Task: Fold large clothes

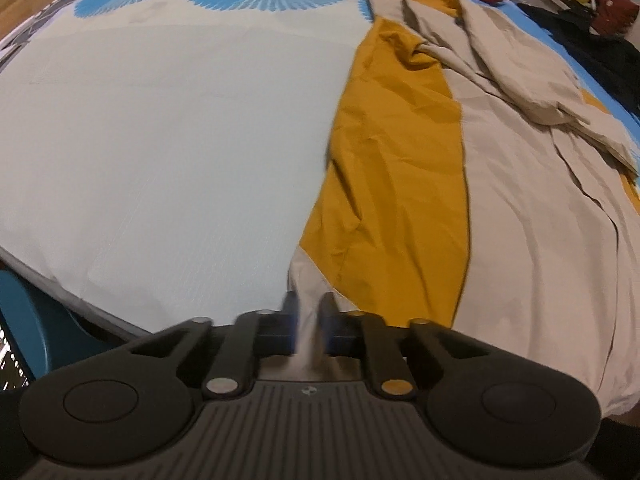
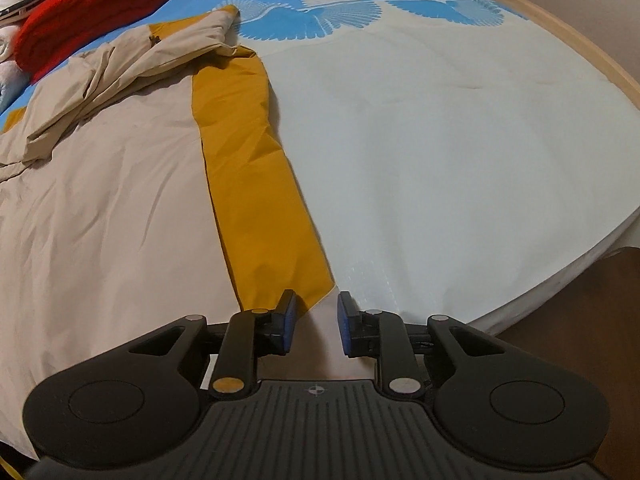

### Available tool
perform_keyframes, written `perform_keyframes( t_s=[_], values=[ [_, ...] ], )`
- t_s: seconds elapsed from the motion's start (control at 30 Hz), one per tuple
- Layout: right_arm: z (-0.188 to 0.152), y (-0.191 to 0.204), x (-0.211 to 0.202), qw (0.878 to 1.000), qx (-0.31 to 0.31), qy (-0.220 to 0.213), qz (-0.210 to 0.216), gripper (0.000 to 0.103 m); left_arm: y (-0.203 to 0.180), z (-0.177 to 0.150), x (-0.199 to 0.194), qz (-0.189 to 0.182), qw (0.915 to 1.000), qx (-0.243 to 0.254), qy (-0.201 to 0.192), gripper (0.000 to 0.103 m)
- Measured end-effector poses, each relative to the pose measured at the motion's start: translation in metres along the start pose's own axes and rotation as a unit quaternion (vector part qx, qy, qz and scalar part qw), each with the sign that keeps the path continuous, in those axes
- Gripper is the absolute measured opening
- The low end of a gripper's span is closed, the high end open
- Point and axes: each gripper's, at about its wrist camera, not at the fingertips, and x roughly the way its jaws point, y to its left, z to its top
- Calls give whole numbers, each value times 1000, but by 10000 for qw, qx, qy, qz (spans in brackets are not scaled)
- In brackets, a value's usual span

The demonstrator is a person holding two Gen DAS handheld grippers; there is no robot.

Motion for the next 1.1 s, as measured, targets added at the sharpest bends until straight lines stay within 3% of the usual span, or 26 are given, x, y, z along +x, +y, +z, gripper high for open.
perform_keyframes(
  t_s=[0.1,0.17,0.23,0.27,0.4,0.5,0.6,0.7,0.77,0.8,0.83,0.93,1.1],
  values=[
    [0,-1,-1,9998,48,-1,192,26,0,1,0,-16,10000,-21,-7,9],
    [-1,0,-2,9995,-25,-9,327,21,1,1,1,3,9999,-96,47,12],
    [-2,3,-2,9988,-93,27,478,6,1,1,2,63,9999,-114,85,21],
    [-2,4,-2,9987,-110,50,505,5,0,1,3,97,9999,-99,84,23],
    [1,0,-5,9999,-20,-74,152,3,0,0,1,129,9999,-83,81,26],
    [4,-11,-9,9988,244,-300,-289,22,1,0,3,137,9998,-102,91,27],
    [3,-18,-3,9989,437,-114,-145,38,-1,2,5,165,9998,-62,104,28],
    [-2,-5,2,9999,12,-38,-154,46,-3,2,7,179,9998,-22,103,28],
    [-3,1,3,9998,-150,-25,-117,46,-4,2,7,180,9998,-16,100,28],
    [-3,1,2,9999,-152,-28,-73,39,-4,1,7,183,9998,-19,99,28],
    [-3,0,2,9999,-139,-42,-22,25,-5,1,7,180,9998,-2,95,27],
    [-3,1,-1,9999,-127,-72,43,6,-10,-1,4,94,9999,111,47,9],
    [-2,7,-16,9991,-274,-314,106,2,-16,-2,-16,-73,9993,250,-281,2]
  ],
)
